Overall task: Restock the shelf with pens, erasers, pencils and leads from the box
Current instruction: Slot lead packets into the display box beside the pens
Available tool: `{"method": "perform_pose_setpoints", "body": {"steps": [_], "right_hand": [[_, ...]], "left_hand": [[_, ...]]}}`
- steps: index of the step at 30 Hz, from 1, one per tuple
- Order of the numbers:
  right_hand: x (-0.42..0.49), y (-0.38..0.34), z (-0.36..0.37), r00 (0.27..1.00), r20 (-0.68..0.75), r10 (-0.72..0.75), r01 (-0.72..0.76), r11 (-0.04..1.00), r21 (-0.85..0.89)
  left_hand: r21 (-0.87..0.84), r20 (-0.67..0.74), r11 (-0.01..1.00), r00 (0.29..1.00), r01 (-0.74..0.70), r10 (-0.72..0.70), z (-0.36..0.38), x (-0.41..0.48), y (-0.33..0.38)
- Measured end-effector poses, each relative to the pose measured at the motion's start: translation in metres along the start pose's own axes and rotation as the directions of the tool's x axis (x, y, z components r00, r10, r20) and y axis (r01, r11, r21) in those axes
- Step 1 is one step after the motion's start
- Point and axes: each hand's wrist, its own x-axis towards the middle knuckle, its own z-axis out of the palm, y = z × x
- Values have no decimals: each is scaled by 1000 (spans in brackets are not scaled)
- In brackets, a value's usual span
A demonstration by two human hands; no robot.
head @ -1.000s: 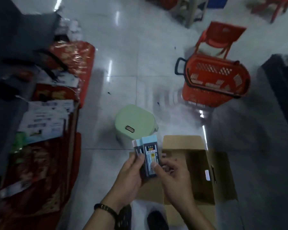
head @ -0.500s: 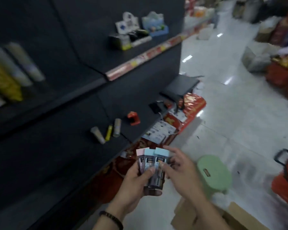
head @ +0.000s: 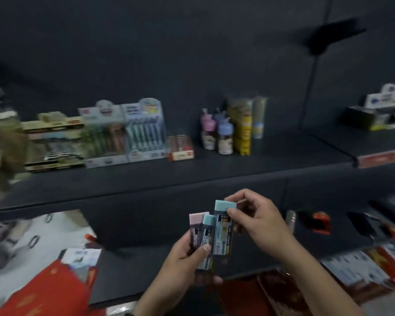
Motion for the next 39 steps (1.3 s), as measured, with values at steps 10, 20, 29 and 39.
{"method": "perform_pose_setpoints", "body": {"steps": [10,20,29,39], "right_hand": [[149,-98,168,964,152,-219,208,974,86],[286,-165,260,829,305,-468,481,876,34],[379,-189,373,806,325,-495,568,801,-190],[422,-176,476,869,319,-379,490,752,-441]], "left_hand": [[-1,-363,974,908,-225,210,-175,9,101],[2,-656,936,706,-352,267,-293,40,167],[91,-730,929,611,-358,306,-402,72,195],[206,-555,932,749,-299,363,-506,105,214]]}}
